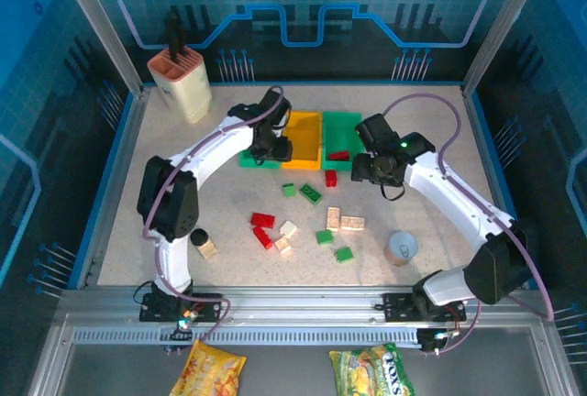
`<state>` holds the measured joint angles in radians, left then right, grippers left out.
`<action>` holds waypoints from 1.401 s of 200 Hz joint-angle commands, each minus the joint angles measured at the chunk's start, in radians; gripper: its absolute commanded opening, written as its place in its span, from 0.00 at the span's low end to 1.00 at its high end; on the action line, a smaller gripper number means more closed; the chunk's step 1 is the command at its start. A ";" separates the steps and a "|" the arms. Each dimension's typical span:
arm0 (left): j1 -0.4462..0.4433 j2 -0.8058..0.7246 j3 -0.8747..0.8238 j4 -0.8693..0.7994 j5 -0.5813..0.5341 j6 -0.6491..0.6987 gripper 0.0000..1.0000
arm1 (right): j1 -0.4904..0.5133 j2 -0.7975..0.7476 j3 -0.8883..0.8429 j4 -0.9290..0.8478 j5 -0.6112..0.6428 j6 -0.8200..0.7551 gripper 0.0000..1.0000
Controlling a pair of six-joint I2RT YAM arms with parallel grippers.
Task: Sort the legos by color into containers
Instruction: Place the lego in the container.
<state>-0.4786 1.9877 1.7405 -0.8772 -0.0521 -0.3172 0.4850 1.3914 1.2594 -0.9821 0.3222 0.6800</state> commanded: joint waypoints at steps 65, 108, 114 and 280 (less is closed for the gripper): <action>-0.055 0.254 0.394 -0.092 -0.038 -0.117 0.41 | -0.010 -0.152 -0.067 -0.090 0.080 0.042 0.72; -0.062 0.309 0.409 -0.007 -0.073 -0.160 0.41 | -0.013 -0.175 -0.066 -0.110 0.080 0.046 0.72; -0.062 0.316 0.407 0.004 -0.079 -0.161 0.41 | -0.014 -0.179 -0.068 -0.112 0.080 0.047 0.72; -0.065 0.378 0.405 0.063 -0.112 -0.165 0.54 | -0.014 -0.207 -0.103 -0.107 0.081 0.057 0.72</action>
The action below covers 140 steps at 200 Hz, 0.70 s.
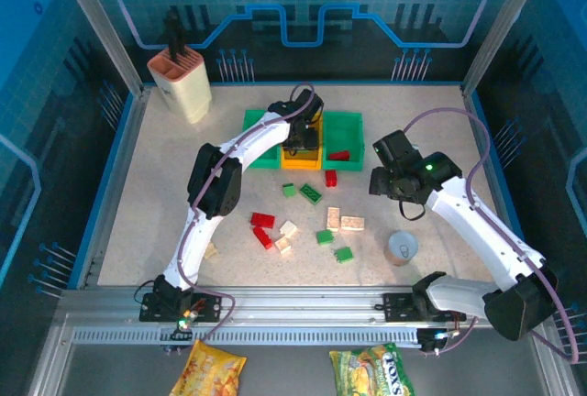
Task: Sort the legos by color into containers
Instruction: Place the lego in the container.
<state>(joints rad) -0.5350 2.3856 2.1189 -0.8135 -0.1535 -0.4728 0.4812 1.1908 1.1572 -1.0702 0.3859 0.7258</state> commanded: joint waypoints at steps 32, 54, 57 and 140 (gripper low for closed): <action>-0.014 -0.045 0.025 -0.012 -0.006 -0.009 0.56 | -0.009 0.002 0.017 -0.014 0.013 0.007 0.72; -0.022 -0.073 0.021 -0.022 -0.009 -0.005 0.56 | -0.009 0.005 0.016 -0.006 0.008 0.004 0.72; -0.023 -0.078 0.019 -0.023 -0.009 -0.004 0.56 | -0.009 0.006 0.016 -0.005 0.007 0.004 0.72; -0.036 -0.315 -0.203 -0.023 -0.016 0.005 0.56 | -0.003 0.056 -0.002 0.050 -0.040 -0.001 0.72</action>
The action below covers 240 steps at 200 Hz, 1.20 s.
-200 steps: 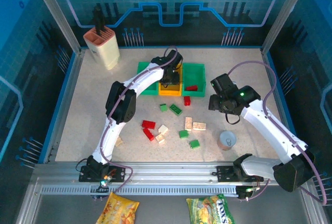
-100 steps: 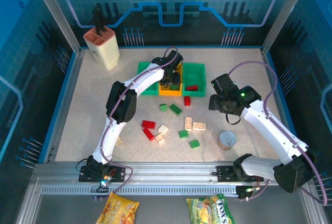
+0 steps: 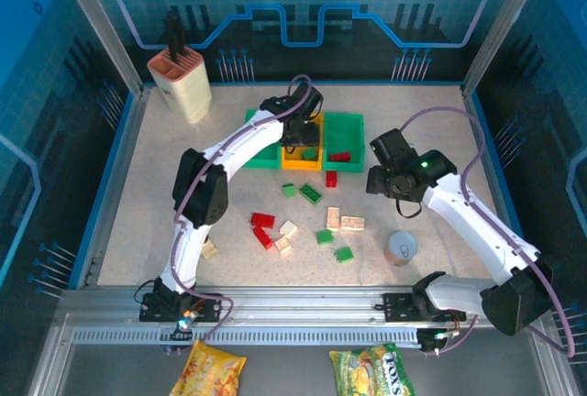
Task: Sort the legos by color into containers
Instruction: Place the lego in the container, then pick up the lego from the center of the table.
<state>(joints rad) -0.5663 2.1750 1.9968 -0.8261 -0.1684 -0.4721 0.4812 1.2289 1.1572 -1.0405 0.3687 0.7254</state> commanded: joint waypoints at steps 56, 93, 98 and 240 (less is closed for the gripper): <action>-0.013 -0.312 -0.357 0.001 0.018 0.012 0.56 | 0.011 0.073 -0.007 0.060 -0.050 -0.011 0.71; -0.014 -0.440 -0.544 -0.001 0.061 0.036 0.56 | 0.019 0.091 -0.016 0.089 -0.066 -0.016 0.70; -0.015 -0.454 -0.567 -0.003 0.074 0.047 0.55 | 0.019 0.094 -0.017 0.090 -0.070 -0.017 0.70; -0.018 -0.546 -0.854 -0.010 0.136 0.110 0.58 | 0.076 0.176 -0.022 0.129 -0.103 -0.057 0.70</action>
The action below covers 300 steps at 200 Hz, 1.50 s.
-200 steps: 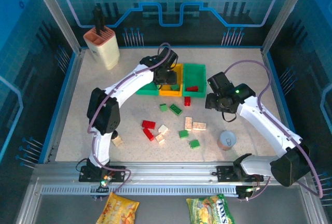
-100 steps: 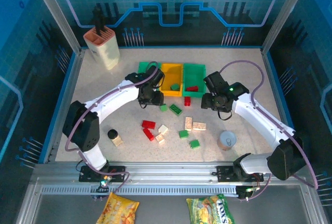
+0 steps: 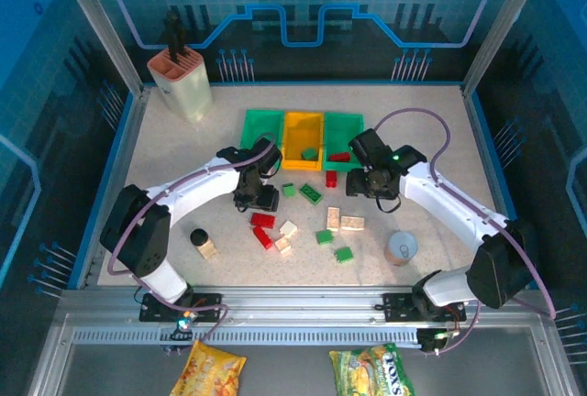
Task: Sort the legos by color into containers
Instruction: Pick up the lego from the center of the table.
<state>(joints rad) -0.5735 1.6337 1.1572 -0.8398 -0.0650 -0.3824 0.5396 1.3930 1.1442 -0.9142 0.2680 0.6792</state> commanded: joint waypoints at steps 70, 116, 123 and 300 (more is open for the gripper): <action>-0.042 0.098 0.071 0.109 0.027 -0.116 0.59 | 0.031 0.001 -0.019 -0.001 0.013 0.010 0.70; -0.056 0.209 0.180 0.149 -0.029 -0.238 0.60 | 0.031 -0.006 -0.027 -0.010 0.029 0.016 0.70; -0.057 0.225 0.198 0.150 -0.038 -0.251 0.60 | 0.030 -0.009 -0.029 -0.011 0.032 0.018 0.70; -0.060 0.449 0.406 0.051 -0.100 -0.251 0.54 | 0.024 -0.039 -0.043 -0.028 0.074 0.013 0.70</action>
<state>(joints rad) -0.6250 2.0567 1.5311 -0.7471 -0.1440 -0.6300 0.5583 1.3670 1.1122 -0.9257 0.3187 0.6807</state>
